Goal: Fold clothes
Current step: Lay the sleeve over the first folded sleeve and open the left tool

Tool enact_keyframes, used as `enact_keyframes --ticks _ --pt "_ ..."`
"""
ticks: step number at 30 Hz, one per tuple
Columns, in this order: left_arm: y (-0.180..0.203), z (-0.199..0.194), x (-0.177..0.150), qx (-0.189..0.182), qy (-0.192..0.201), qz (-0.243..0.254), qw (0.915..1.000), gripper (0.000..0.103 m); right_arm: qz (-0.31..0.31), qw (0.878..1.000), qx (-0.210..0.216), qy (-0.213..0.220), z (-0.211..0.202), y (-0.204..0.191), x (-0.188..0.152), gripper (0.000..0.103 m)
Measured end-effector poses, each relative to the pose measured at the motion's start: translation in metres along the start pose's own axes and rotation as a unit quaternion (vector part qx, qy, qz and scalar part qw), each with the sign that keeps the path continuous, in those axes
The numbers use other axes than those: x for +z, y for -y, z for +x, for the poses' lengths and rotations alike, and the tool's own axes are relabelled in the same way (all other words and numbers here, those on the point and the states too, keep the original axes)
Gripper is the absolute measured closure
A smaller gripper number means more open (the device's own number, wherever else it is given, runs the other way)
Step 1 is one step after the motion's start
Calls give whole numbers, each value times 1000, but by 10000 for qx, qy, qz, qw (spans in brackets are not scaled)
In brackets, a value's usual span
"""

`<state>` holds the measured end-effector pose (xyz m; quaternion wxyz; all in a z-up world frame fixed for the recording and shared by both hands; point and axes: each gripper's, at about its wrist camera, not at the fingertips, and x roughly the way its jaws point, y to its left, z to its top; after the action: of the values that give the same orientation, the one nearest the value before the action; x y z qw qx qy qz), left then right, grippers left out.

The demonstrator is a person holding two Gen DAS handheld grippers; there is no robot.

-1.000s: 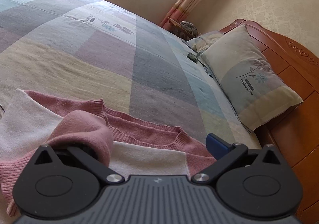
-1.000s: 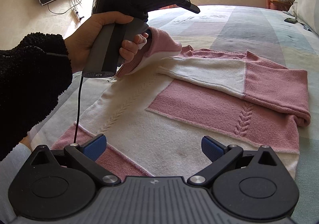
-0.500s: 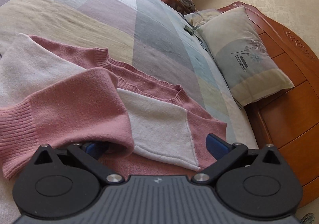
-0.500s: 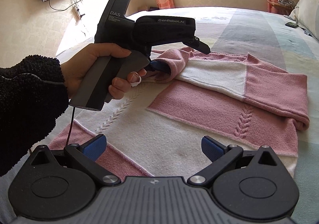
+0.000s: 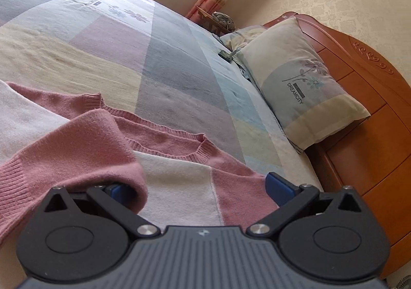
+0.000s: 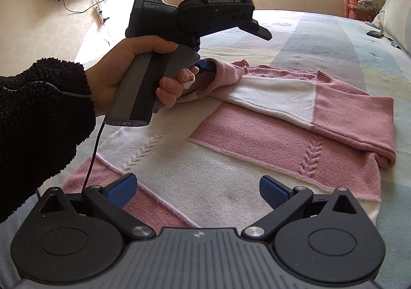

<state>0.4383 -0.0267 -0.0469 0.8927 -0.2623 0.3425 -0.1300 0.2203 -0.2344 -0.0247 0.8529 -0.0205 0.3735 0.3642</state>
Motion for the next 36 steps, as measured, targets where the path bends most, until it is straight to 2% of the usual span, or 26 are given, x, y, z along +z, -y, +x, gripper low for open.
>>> enact_keyframes --ticks 3,6,12,17,20,22,24,27,29,32,34,36 --pt "16 19 -12 -124 -633 632 9959 1 -11 10000 -31 -16 1 0 0 0" --pt "18 21 -19 -32 -733 851 9937 1 -16 10000 -58 -27 1 1 0 0" --pt "-14 0 -15 -216 -906 240 9954 1 -14 10000 -77 1 -1 2 0 0" --pt "-45 -22 -16 -408 -682 -518 9955 1 -24 10000 -82 27 -2 2 1 0" --pt "-50 -18 -11 -56 -243 -901 9956 1 -43 10000 -88 -5 1 1 0 0" --pt "-41 -15 -6 151 249 -974 9948 1 -57 9999 -93 -32 3 0 0 0" --pt "-25 -10 -2 155 521 -768 9956 1 -73 9999 -100 -59 5 0 -1 0" --pt "8 5 -2 -243 439 -200 9985 1 -91 9999 -109 -97 8 0 -2 0" --pt "28 15 -6 -601 125 229 9978 1 -63 9999 -103 -112 9 1 -1 0" --pt "44 23 -15 -788 -217 656 9945 1 -38 9998 -113 -139 10 3 -2 0" --pt "43 19 -19 -751 -271 720 9942 1 -25 9998 -139 -168 12 4 -2 0" --pt "36 5 -21 -518 -135 869 9948 1 -12 9997 -164 -193 13 5 -3 0"
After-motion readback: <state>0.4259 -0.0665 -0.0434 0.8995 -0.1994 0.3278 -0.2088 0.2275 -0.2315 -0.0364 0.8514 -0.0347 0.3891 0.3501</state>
